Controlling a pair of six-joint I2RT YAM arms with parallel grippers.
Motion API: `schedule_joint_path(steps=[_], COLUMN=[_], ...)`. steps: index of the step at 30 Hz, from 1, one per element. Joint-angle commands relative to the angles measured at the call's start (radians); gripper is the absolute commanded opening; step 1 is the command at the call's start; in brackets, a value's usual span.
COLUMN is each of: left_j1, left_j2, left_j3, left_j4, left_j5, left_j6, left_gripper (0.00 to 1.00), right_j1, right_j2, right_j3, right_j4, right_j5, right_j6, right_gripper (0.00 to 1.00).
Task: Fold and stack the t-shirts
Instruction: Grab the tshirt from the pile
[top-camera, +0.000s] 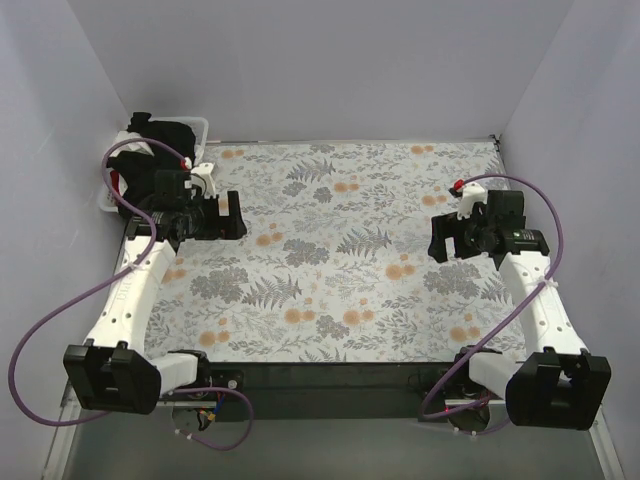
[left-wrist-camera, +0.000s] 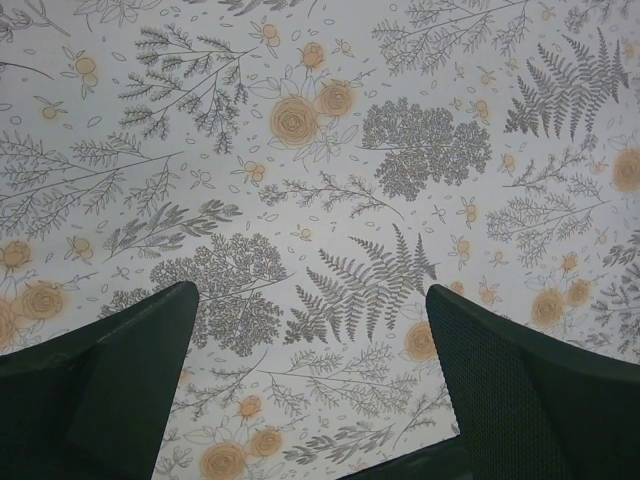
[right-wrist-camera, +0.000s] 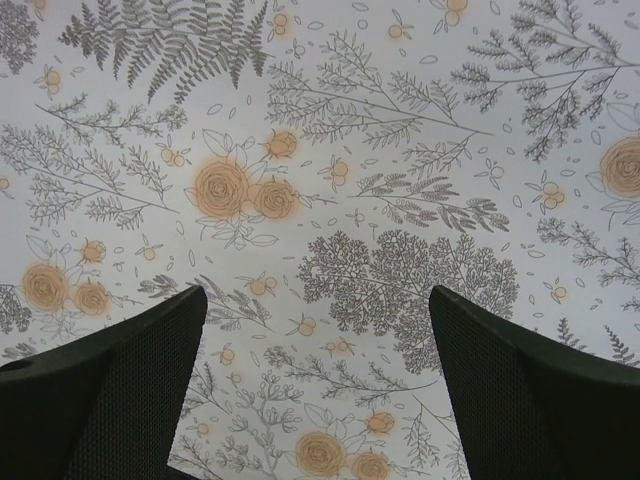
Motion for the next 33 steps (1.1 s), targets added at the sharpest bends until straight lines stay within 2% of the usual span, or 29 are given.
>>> schedule_joint_path(steps=[1,4,9,12,13,14,16,25,33], left_j1=[0.001,0.003,0.032,0.086,0.159,0.184,0.234,0.346,0.354], left_j2=[0.038,0.145,0.248,0.369,0.402,0.449,0.492,0.690,0.764], left_j3=[0.116,0.245,0.397,0.576,0.615,0.670,0.702,0.772,0.759], left_j4=[-0.046,-0.093,-0.054,-0.094,-0.107,-0.103,-0.092,-0.029,0.031], left_j5=[0.024,-0.074,-0.193,-0.184,-0.172,-0.161,-0.122,-0.142,-0.179], left_j6=[0.053,0.085,0.176,0.209,0.223,0.231,0.254,0.328,0.351], left_gripper=[0.98,0.98,0.98,0.98,0.98,0.98,0.97,0.93,0.93], right_j1=[-0.002,-0.002,-0.002,-0.002,-0.002,-0.002,-0.002,-0.002,-0.002], right_j2=[-0.047,-0.090,-0.097,-0.078,-0.075,-0.071,-0.063,-0.063,-0.080], right_j3=[-0.017,-0.037,-0.026,-0.017,-0.017,-0.017,-0.016,-0.019,-0.048], right_j4=[0.066,0.101,0.060,0.036,0.034,0.034,0.034,0.029,0.031], right_j5=[-0.035,-0.056,-0.159,-0.155,-0.158,-0.162,-0.179,-0.199,-0.202], right_j6=[0.012,0.006,-0.065,-0.062,-0.062,-0.062,-0.062,-0.062,-0.070], right_gripper=[0.99,0.98,0.98,0.98,0.98,0.98,0.99,0.98,0.98])
